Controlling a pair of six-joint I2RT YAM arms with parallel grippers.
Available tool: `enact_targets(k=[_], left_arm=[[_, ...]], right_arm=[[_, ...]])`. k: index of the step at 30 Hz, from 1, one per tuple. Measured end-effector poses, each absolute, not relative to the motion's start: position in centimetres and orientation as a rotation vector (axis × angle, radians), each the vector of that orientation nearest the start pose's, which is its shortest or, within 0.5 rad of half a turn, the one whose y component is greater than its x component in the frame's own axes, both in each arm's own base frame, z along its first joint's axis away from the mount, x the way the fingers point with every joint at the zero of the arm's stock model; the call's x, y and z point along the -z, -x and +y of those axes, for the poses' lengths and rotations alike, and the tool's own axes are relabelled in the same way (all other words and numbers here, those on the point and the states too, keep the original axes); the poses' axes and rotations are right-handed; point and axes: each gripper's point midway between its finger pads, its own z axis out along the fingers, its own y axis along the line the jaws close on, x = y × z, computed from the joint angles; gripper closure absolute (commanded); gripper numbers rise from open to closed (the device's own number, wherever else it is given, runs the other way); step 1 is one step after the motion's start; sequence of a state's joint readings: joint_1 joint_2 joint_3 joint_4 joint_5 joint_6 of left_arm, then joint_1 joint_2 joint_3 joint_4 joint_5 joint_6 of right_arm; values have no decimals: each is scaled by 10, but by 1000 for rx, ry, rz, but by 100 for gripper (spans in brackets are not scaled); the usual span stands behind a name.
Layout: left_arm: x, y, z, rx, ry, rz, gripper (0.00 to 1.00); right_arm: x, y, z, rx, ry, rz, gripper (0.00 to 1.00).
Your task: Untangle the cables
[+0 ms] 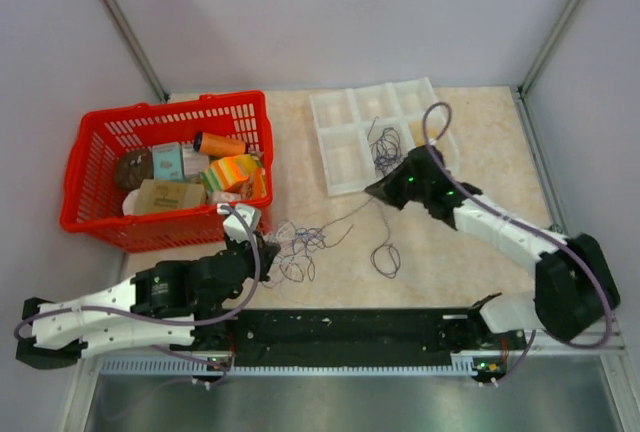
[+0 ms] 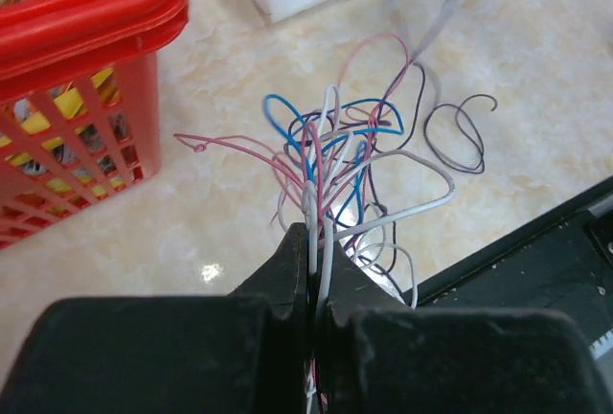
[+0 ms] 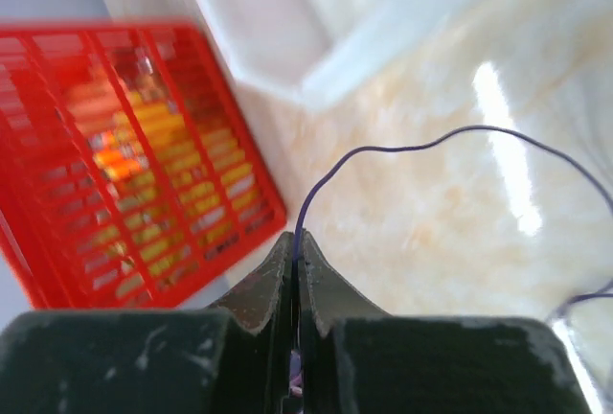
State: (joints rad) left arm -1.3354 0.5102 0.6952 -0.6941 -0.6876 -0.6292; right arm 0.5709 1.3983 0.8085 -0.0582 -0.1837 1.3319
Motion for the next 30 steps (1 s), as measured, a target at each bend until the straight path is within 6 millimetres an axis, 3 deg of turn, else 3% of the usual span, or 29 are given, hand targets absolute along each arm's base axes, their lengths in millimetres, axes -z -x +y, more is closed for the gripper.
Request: enact_targets(k=[4, 7, 10, 12, 15, 20, 23, 27, 30], left_arm=[[-194, -142, -158, 472, -215, 2024, 100], [-182, -144, -144, 386, -156, 2057, 100], [-177, -146, -135, 343, -110, 2067, 100], [-178, -147, -134, 341, -97, 2063, 100], [-178, -147, -140, 347, -111, 2063, 100], [-172, -147, -158, 376, -148, 2070, 100], [-167, -147, -169, 391, -174, 2074, 100], [-167, -148, -183, 413, -205, 2068, 100], [-165, -148, -190, 417, -225, 2072, 100]], right_arm=[[-191, -325, 185, -825, -749, 2143, 100], [-231, -321, 124, -609, -700, 2000, 100], [-247, -310, 83, -449, -659, 1950, 100], [-252, -305, 72, -384, -616, 1957, 100], [-262, -302, 78, -374, -486, 2008, 100], [-269, -292, 108, -516, -342, 2062, 100], [-252, -275, 138, -612, -247, 2144, 100], [-215, -247, 188, -770, -110, 2318, 100], [-187, -242, 190, -754, -120, 2402, 100]])
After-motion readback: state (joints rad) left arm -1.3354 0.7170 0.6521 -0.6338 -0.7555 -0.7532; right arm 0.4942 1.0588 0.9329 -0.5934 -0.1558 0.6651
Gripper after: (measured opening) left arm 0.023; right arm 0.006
